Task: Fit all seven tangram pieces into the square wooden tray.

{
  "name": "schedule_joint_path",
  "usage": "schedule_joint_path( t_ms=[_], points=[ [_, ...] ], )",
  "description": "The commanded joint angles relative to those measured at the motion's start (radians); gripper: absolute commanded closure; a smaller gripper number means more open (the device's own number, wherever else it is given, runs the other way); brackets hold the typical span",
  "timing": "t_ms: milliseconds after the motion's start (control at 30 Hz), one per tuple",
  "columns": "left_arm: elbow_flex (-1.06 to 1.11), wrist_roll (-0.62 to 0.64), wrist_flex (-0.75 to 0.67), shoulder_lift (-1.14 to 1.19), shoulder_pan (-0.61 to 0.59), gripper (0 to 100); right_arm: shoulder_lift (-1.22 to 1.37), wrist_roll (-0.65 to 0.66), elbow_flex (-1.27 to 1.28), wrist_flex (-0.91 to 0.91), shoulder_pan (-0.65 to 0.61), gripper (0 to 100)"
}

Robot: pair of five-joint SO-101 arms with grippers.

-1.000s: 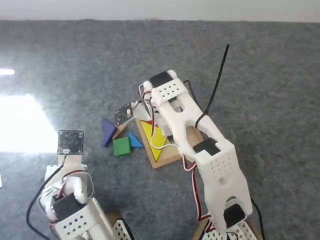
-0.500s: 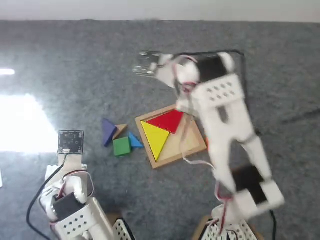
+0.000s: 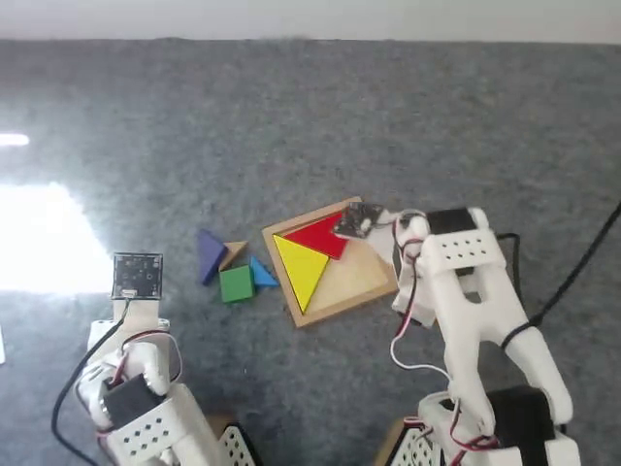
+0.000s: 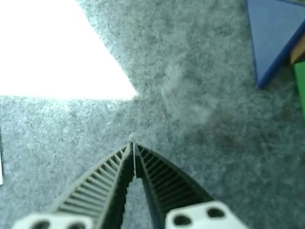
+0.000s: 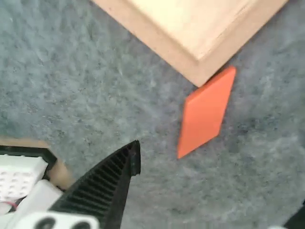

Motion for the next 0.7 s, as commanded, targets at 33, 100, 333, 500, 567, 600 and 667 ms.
schedule_joint_path(
  t_ms=[33,100,333,500,567,600,667],
  points=[
    [-0.007,0.009,0.008,0.002,0.008,99,-0.05,0.115,0.038,-0.097,0.09,50.5],
    [-0.007,0.009,0.008,0.002,0.008,99,-0.044,0.175,0.058,-0.116,0.11,50.5],
    [-0.007,0.009,0.008,0.002,0.008,99,0.14,0.195,0.072,-0.229,0.111,50.5],
    [-0.007,0.009,0.008,0.002,0.008,99,0.26,0.18,0.021,-0.308,0.111,50.3],
    [-0.007,0.009,0.008,0.002,0.008,99,0.28,0.16,-0.018,-0.306,0.11,50.2],
    [-0.007,0.009,0.008,0.002,0.008,99,0.283,0.158,-0.035,-0.303,0.11,50.2],
    [-0.007,0.009,0.008,0.002,0.008,99,0.292,0.157,-0.061,-0.305,0.11,50.2]
  ],
)
